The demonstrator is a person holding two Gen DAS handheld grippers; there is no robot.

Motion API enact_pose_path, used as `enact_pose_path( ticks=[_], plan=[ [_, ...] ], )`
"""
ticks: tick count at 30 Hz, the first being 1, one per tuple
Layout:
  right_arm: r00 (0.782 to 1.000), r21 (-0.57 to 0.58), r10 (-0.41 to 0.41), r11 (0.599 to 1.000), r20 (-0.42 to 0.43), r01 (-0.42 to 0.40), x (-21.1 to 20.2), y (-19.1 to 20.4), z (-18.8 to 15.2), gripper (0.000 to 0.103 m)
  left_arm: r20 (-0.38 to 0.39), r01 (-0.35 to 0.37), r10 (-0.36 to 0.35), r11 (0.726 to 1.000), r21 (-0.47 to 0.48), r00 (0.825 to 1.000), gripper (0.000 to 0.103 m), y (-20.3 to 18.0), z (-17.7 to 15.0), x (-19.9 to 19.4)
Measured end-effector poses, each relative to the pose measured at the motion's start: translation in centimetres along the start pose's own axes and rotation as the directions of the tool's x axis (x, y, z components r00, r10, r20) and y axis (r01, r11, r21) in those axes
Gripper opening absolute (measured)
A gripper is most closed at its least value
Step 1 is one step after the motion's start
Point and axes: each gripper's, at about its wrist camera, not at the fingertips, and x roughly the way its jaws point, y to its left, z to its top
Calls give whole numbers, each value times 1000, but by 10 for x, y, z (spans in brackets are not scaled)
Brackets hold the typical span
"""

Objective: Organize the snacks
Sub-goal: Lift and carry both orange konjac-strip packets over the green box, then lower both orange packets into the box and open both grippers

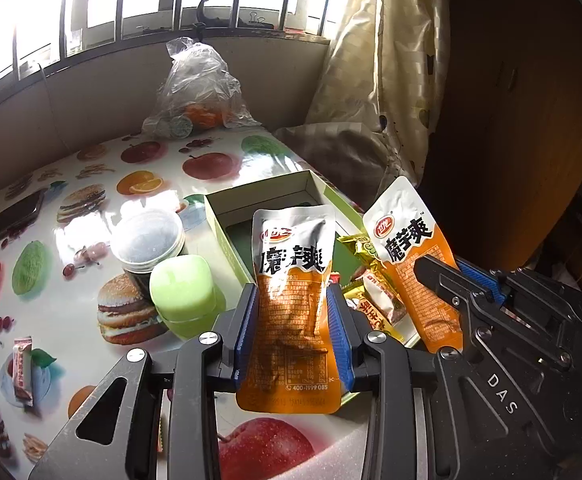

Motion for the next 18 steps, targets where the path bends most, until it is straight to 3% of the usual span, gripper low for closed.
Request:
enact_pose_path(
  ticks=[14,18],
  plan=[
    [994,-43,-93,995,-49,91,37,-11,-13,7,-60,21,-20,1000,3,998,36,-11,-3,31],
    [995,-39,-80,996,-55,78,43,-14,-13,7,-79,18,-18,1000,0,997,36,-11,-3,39]
  ],
)
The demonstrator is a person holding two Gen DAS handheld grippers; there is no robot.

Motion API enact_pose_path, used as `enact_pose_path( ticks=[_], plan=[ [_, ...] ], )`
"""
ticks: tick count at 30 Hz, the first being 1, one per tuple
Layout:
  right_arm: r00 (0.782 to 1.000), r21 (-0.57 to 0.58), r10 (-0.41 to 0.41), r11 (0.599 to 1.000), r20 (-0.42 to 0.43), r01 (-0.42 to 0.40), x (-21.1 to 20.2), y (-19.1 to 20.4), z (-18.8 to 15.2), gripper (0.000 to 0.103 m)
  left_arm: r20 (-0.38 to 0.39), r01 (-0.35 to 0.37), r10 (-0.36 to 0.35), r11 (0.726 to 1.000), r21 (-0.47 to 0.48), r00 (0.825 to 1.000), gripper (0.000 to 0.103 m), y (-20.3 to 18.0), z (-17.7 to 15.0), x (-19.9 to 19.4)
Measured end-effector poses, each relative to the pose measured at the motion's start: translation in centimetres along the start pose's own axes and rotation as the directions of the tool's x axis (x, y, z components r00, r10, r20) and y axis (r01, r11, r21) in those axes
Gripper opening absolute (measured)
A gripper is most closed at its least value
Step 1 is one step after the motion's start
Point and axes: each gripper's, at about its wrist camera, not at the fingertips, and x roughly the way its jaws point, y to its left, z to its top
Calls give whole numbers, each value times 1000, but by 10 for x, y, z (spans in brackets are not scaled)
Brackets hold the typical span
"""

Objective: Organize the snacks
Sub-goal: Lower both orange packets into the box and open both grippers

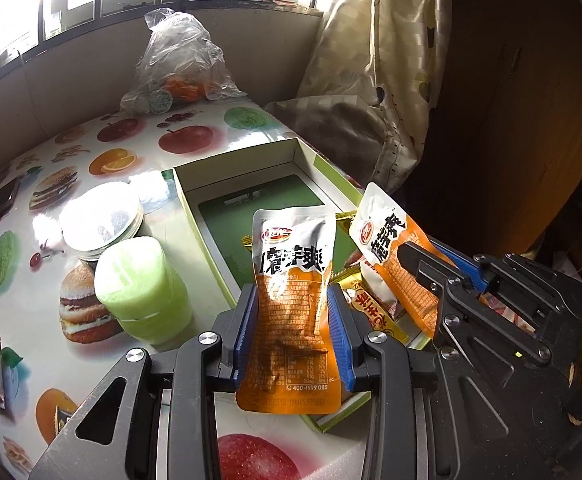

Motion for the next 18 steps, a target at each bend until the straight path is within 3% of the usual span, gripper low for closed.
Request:
enact_pose_path(
  ticks=[18],
  plan=[
    [994,129,110,986,-18,-107,21,-18,2,7,-39,9,-10,1000,-18,999,44,2,3,17]
  ],
)
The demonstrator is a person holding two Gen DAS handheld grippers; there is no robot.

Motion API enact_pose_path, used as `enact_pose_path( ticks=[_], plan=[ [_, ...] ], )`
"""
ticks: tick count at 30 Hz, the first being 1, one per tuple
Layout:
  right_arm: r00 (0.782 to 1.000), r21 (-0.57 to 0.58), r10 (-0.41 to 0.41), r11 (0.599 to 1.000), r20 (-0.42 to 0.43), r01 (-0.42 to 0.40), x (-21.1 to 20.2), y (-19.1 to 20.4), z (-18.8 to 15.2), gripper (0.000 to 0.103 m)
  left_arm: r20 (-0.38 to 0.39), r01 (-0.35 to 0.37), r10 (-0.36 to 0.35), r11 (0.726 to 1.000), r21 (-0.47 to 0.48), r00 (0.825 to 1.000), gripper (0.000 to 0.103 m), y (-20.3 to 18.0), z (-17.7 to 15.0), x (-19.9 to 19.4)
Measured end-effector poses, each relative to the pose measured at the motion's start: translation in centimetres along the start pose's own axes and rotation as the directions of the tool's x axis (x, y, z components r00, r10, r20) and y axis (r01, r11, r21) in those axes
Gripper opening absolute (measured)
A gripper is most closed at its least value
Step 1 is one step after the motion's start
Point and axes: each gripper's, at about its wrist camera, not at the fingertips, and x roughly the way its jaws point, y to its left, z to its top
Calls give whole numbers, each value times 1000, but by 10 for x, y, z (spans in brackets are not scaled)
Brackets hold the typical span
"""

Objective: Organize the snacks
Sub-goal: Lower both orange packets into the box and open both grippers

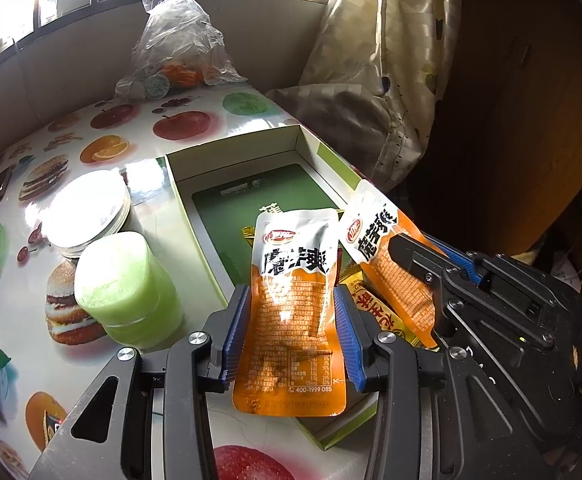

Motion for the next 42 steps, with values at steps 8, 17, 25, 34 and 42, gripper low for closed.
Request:
enact_pose_path(
  ticks=[8,17,25,34,42],
  plan=[
    [999,-8,-37,999,-8,37,-2,0,1,10,-3,3,-3,1000,0,1000,47,0,-2,-1],
    [998,-5,-62,998,-2,62,-9,1,0,24,26,-3,3,1000,3,1000,49,1,-6,-15],
    [997,3,-78,997,21,78,-22,4,0,36,58,-12,12,1000,1,998,49,5,-9,-31],
    [995,15,-80,997,55,80,-42,15,-3,44,80,-14,15,1000,-8,997,50,10,-17,-49],
    [995,28,-67,997,72,65,-57,28,-9,45,94,-19,21,1000,-24,995,54,18,-28,-66]
  ],
)
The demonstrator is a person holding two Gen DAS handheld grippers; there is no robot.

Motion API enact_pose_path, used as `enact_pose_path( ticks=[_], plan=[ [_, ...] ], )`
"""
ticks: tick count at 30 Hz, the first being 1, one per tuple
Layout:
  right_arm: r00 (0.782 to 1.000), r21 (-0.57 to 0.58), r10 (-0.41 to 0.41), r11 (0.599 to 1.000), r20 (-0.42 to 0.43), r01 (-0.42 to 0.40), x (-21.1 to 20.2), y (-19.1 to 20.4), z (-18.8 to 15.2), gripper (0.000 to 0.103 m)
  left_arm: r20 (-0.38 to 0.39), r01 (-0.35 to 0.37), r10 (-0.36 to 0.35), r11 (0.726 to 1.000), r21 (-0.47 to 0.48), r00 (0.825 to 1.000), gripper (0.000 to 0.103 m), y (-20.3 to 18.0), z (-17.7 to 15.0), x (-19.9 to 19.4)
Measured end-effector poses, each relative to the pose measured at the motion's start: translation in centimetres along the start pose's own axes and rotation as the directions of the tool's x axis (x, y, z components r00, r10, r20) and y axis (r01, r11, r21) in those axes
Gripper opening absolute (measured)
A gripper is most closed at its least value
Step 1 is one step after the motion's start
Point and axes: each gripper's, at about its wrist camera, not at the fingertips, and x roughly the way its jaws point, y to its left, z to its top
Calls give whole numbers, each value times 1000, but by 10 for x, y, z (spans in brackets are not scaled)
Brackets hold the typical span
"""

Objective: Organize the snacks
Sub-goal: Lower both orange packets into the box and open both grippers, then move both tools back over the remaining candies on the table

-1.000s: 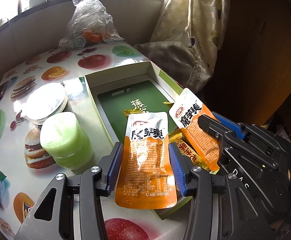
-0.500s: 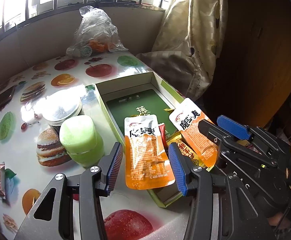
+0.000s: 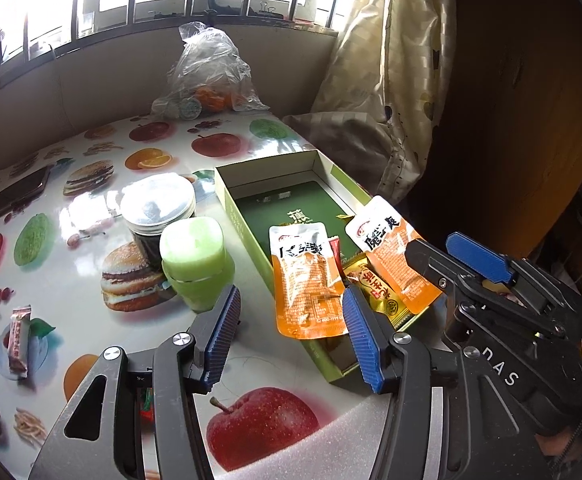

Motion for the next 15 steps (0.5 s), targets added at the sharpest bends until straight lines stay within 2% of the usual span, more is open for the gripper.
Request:
enact_pose_path(
  ticks=[15],
  plan=[
    [999,-19,51,999,15,-51,-18,29,-11,45,27,-51,52,998,-47,998,54,32,-23,-32]
  ],
)
